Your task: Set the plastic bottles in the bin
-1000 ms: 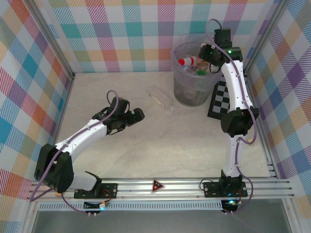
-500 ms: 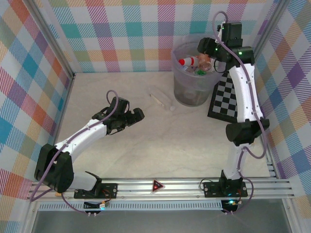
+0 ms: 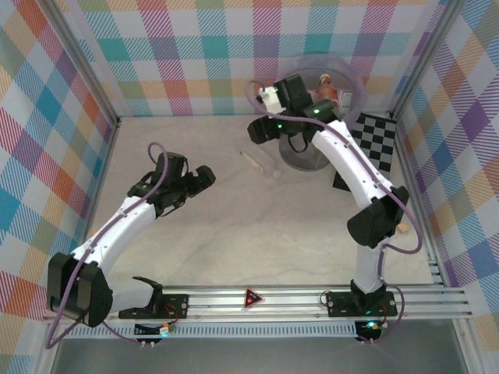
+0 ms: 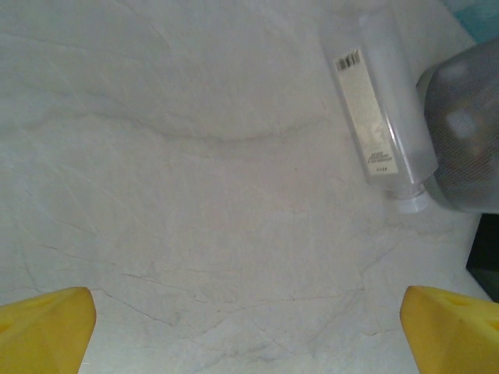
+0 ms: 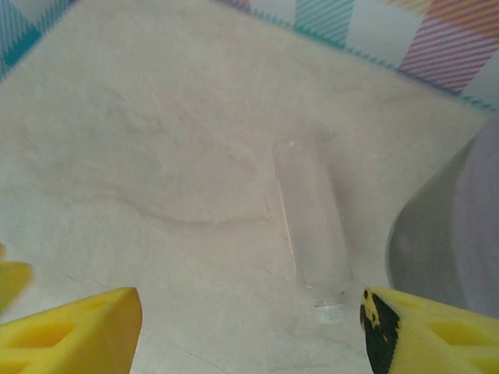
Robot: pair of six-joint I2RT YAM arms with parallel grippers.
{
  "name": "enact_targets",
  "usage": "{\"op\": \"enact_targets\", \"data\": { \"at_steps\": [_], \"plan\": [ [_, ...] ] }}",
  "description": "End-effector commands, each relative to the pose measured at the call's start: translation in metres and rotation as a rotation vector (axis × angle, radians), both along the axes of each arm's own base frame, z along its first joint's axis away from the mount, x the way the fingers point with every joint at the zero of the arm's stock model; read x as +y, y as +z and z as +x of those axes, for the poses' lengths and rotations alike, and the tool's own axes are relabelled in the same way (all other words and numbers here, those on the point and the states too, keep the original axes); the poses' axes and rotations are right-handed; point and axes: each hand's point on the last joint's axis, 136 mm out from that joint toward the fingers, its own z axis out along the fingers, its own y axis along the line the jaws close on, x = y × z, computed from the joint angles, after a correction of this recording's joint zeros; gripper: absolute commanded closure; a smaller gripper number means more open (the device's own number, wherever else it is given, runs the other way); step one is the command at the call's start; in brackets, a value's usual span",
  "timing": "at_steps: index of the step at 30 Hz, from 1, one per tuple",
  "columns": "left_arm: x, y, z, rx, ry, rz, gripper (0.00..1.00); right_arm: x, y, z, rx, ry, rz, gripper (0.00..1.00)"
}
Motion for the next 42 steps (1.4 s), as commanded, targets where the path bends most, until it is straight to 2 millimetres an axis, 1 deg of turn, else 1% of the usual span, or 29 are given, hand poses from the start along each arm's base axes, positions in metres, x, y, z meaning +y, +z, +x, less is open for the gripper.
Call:
{"op": "enact_targets", "data": {
  "at_steps": [1, 4, 6, 8, 11, 13, 14, 16, 17, 20, 27, 30, 34, 36, 42],
  "plan": [
    [0.014, -0.004, -0.015, 0.025, -0.001, 0.007, 0.00, 0.012, -0.035, 0.019, -0.044, 0.063, -0.122, 0.24],
    [0.022, -0.003, -0.021, 0.021, 0.016, -0.011, 0.00, 0.022, -0.069, 0.036, -0.043, 0.074, -0.187, 0.22],
    [0.026, -0.002, -0.024, 0.018, 0.024, -0.018, 0.00, 0.025, -0.090, 0.048, -0.039, 0.070, -0.226, 0.20],
    [0.028, -0.002, -0.026, 0.018, 0.030, -0.019, 0.00, 0.029, -0.106, 0.059, -0.042, 0.073, -0.257, 0.16],
    [0.029, -0.004, -0.028, 0.021, 0.032, -0.026, 0.00, 0.036, -0.125, 0.074, -0.054, 0.089, -0.279, 0.11],
    [0.028, -0.006, -0.027, 0.025, 0.031, -0.033, 0.00, 0.041, -0.137, 0.081, -0.050, 0.096, -0.285, 0.08],
    [0.027, -0.005, -0.025, 0.024, 0.030, -0.037, 0.00, 0.044, -0.143, 0.084, -0.049, 0.098, -0.287, 0.04],
    [0.025, -0.007, -0.024, 0.026, 0.027, -0.043, 0.00, 0.046, -0.156, 0.090, -0.046, 0.102, -0.301, 0.03],
    [0.025, -0.006, -0.024, 0.025, 0.026, -0.045, 0.00, 0.047, -0.161, 0.094, -0.048, 0.099, -0.310, 0.00],
    [0.025, -0.007, -0.023, 0.026, 0.025, -0.043, 0.00, 0.049, -0.180, 0.101, -0.036, 0.095, -0.333, 0.00],
    [0.024, -0.009, -0.021, 0.029, 0.024, -0.047, 0.00, 0.053, -0.217, 0.096, 0.047, 0.091, -0.317, 0.01],
    [0.023, -0.009, -0.020, 0.029, 0.022, -0.050, 0.00, 0.056, -0.227, 0.092, 0.076, 0.099, -0.302, 0.04],
    [0.022, -0.011, -0.019, 0.033, 0.023, -0.054, 0.00, 0.059, -0.236, 0.088, 0.106, 0.100, -0.289, 0.09],
    [0.022, -0.012, -0.019, 0.033, 0.025, -0.054, 0.00, 0.059, -0.241, 0.087, 0.121, 0.099, -0.284, 0.13],
    [0.024, -0.013, -0.020, 0.034, 0.030, -0.051, 0.00, 0.059, -0.247, 0.084, 0.141, 0.097, -0.282, 0.22]
  ]
}}
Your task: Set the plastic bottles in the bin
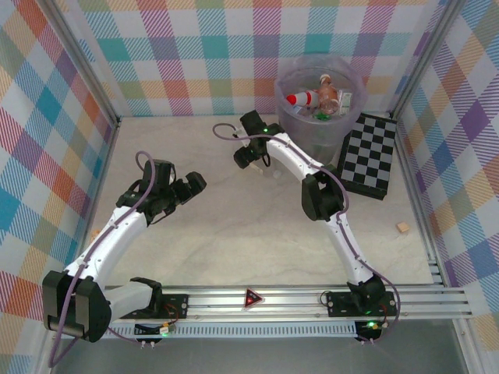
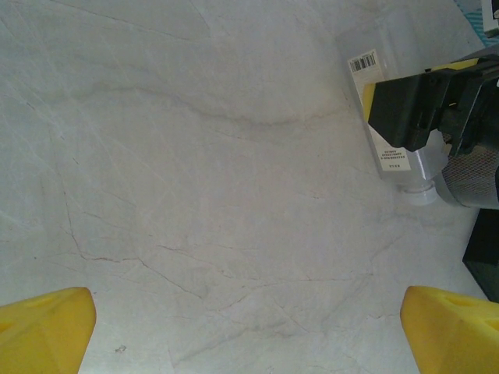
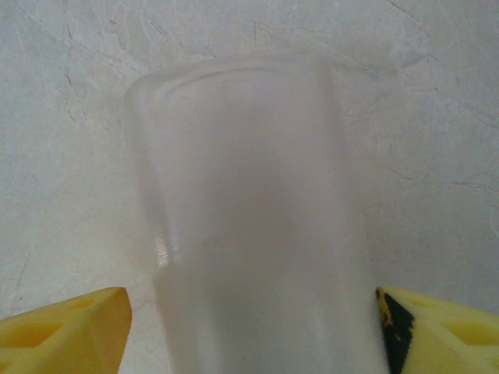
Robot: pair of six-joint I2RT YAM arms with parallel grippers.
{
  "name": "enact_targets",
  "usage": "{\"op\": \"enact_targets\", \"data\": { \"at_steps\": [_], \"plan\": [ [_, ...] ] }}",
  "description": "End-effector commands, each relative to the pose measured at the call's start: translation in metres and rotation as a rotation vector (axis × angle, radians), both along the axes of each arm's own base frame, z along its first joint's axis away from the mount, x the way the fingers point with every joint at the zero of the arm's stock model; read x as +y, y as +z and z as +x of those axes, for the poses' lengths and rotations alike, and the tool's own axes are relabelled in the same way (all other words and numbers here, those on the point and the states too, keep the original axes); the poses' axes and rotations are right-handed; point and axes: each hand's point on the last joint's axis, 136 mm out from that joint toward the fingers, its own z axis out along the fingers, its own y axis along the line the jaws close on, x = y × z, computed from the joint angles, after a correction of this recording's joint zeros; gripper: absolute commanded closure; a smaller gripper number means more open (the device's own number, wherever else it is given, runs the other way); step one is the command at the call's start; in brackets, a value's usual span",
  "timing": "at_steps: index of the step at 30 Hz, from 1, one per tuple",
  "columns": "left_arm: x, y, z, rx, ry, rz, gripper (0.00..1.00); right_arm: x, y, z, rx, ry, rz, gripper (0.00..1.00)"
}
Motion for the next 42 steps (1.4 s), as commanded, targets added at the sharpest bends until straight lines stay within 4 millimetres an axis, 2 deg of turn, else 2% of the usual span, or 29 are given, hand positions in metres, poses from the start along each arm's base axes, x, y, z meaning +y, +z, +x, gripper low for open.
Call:
{"op": "enact_targets", "data": {
  "at_steps": [1, 4, 8, 14, 22, 29, 34, 37, 40, 42],
  "plan": [
    [0.004, -0.002, 0.000, -0.001, 0.013, -0.008, 0.00, 0.005, -0.013, -0.008, 0.044, 0.000, 0.010, 0.24],
    [0.005, -0.002, -0.001, -0.002, 0.016, -0.004, 0.00, 0.005, -0.010, -0.008, 0.047, -0.010, 0.015, 0.28],
    [0.005, -0.003, -0.001, -0.001, 0.018, 0.001, 0.00, 0.006, 0.003, -0.006, 0.030, -0.015, 0.033, 0.34],
    [0.003, -0.002, 0.003, 0.000, 0.011, -0.006, 0.00, 0.007, 0.050, -0.007, -0.029, -0.014, 0.078, 0.37],
    [0.002, -0.002, 0.005, 0.002, 0.010, -0.011, 0.00, 0.012, 0.146, -0.025, -0.098, 0.014, 0.228, 0.40],
    [0.001, 0.002, 0.004, -0.004, 0.013, -0.019, 0.00, 0.011, 0.256, -0.057, -0.180, 0.042, 0.431, 0.40],
    [0.001, 0.000, 0.004, -0.001, 0.012, -0.024, 0.00, -0.010, 0.336, -0.069, -0.263, 0.009, 0.584, 0.40],
    [0.000, 0.001, 0.005, 0.000, 0.007, -0.022, 0.00, -0.032, 0.369, -0.068, -0.295, -0.056, 0.665, 0.40],
    [-0.001, 0.002, 0.007, -0.002, 0.004, -0.022, 0.00, -0.070, 0.394, -0.056, -0.319, -0.209, 0.751, 0.40],
    [-0.001, 0.002, 0.008, -0.004, 0.002, -0.023, 0.00, -0.106, 0.399, -0.040, -0.274, -0.376, 0.845, 0.40]
  ]
}}
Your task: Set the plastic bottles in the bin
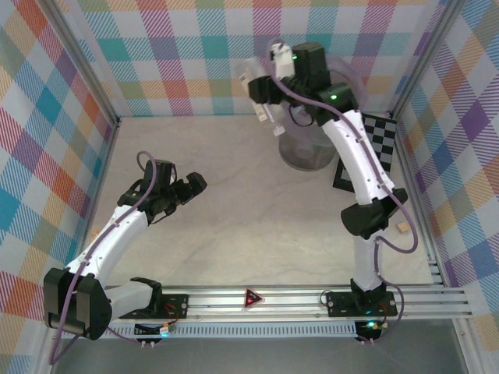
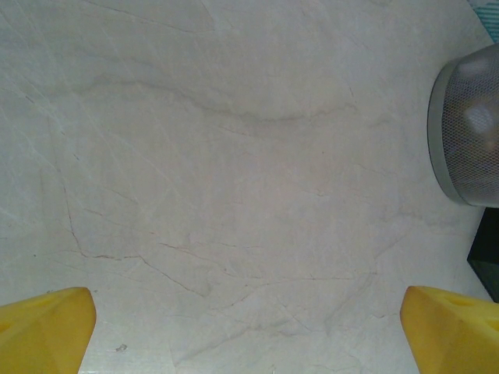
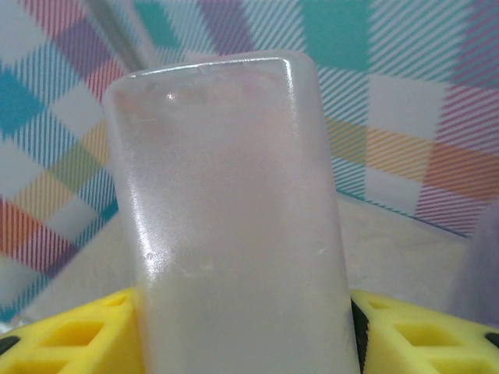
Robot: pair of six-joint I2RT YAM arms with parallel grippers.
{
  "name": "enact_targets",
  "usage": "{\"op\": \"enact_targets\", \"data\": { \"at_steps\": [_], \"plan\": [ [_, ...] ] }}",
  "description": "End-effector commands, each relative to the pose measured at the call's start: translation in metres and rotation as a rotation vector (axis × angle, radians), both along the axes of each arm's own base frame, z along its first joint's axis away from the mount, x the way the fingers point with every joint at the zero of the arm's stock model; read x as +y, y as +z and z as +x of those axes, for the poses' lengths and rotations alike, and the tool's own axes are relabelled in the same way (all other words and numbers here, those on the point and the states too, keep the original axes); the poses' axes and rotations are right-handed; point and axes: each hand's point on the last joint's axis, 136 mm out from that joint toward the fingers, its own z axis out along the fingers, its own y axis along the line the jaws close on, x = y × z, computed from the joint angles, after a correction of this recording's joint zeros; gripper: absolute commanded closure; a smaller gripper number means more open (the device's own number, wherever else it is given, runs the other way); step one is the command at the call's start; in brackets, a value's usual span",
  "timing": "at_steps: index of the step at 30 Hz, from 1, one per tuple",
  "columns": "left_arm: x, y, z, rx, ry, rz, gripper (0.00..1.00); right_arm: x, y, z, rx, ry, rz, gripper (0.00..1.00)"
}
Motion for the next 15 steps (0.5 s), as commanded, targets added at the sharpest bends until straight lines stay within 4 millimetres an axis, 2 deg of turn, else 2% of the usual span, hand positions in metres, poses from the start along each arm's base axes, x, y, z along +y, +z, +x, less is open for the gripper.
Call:
{"op": "enact_targets", "data": {
  "at_steps": [1, 3, 5, 7, 9, 12, 15],
  "plan": [
    [-0.001, 0.008, 0.008, -0.023, 0.004, -0.025, 0.00, -0.059, 0.026, 0.021, 0.096, -0.203, 0.241, 0.40],
    [-0.002, 0.008, 0.009, -0.024, 0.002, -0.030, 0.00, -0.089, 0.019, 0.038, 0.173, -0.311, 0.340, 0.41],
    [-0.002, 0.007, 0.009, -0.021, 0.001, -0.032, 0.00, -0.101, 0.021, 0.052, 0.145, -0.333, 0.383, 0.41],
    [-0.002, 0.007, 0.009, -0.023, 0.001, -0.033, 0.00, -0.101, 0.028, 0.063, 0.055, -0.311, 0.387, 0.41],
    [-0.003, 0.006, 0.008, -0.018, -0.002, -0.033, 0.00, -0.097, 0.044, 0.076, -0.082, -0.255, 0.418, 0.41],
    [-0.001, 0.005, 0.006, -0.019, 0.003, -0.032, 0.00, -0.094, 0.066, 0.085, -0.240, -0.197, 0.468, 0.41],
    [0.001, 0.002, 0.002, -0.015, 0.010, -0.025, 0.00, -0.099, 0.074, 0.095, -0.347, -0.222, 0.423, 0.40]
  ]
}}
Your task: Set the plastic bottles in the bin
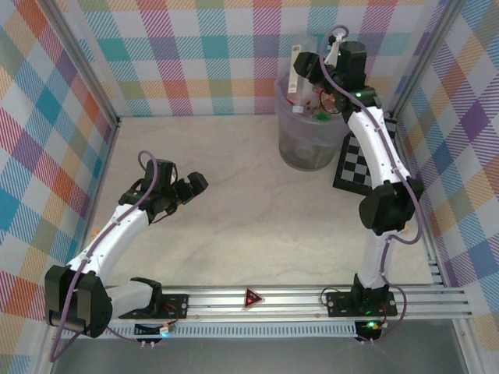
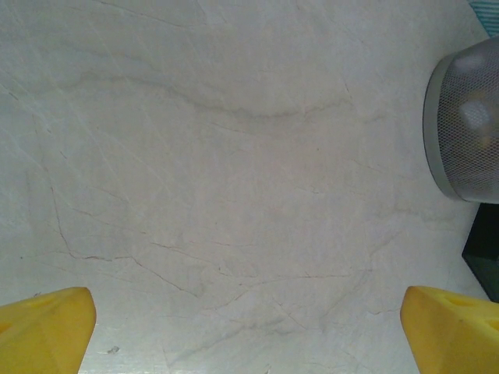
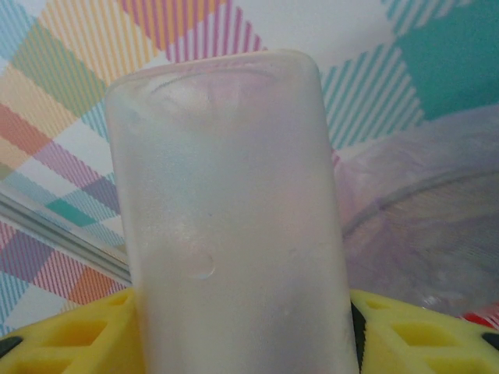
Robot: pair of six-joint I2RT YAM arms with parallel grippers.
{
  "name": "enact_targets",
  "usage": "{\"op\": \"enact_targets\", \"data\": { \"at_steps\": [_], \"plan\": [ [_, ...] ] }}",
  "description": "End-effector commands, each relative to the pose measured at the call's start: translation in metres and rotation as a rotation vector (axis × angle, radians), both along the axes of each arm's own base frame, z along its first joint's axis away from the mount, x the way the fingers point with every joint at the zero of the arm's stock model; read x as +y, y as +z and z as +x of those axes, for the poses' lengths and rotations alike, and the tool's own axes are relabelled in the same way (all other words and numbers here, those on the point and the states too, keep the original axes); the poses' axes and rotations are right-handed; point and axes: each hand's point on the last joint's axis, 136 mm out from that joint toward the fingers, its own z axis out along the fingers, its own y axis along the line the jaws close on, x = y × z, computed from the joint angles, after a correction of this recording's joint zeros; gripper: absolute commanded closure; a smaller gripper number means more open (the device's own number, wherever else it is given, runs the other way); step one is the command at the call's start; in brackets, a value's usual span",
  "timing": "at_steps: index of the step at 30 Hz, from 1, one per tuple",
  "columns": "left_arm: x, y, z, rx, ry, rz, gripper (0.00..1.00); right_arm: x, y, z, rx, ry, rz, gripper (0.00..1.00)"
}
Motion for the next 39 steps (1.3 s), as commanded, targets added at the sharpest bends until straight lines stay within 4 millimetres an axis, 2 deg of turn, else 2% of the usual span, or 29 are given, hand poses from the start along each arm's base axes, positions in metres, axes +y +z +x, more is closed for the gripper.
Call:
{"op": "enact_targets", "data": {
  "at_steps": [1, 6, 11, 17, 22, 27, 29, 31, 35, 39],
  "plan": [
    [0.005, 0.002, -0.001, -0.012, 0.022, -0.010, 0.00, 0.000, 0.087, -0.005, -0.361, -0.008, 0.001, 0.40],
    [0.003, -0.001, 0.000, -0.005, 0.017, -0.015, 0.00, -0.006, 0.079, 0.020, -0.471, -0.086, -0.114, 0.37],
    [0.001, -0.001, 0.004, -0.005, 0.012, -0.022, 0.00, -0.003, 0.058, 0.049, -0.516, -0.107, -0.204, 0.32],
    [0.003, 0.001, 0.001, -0.008, 0.010, -0.013, 0.00, 0.005, 0.029, 0.074, -0.564, -0.096, -0.297, 0.33],
    [0.007, 0.004, -0.004, -0.013, 0.018, 0.003, 0.00, 0.003, 0.004, 0.071, -0.557, -0.080, -0.306, 0.34],
    [0.007, 0.002, -0.005, -0.006, 0.015, 0.004, 0.00, -0.019, -0.027, 0.058, -0.503, -0.102, -0.317, 0.34],
    [0.005, 0.002, -0.003, -0.009, 0.011, 0.001, 0.00, -0.027, -0.033, 0.051, -0.484, -0.112, -0.335, 0.33],
    [0.005, 0.001, -0.002, -0.008, 0.009, -0.001, 0.00, -0.032, -0.031, 0.044, -0.465, -0.112, -0.366, 0.29],
    [0.001, -0.001, 0.002, -0.003, 0.005, -0.014, 0.00, -0.034, -0.007, 0.033, -0.455, -0.100, -0.427, 0.11],
    [0.000, -0.003, 0.004, -0.003, 0.007, -0.028, 0.00, -0.039, 0.023, 0.021, -0.462, -0.112, -0.449, 0.06]
  ]
}}
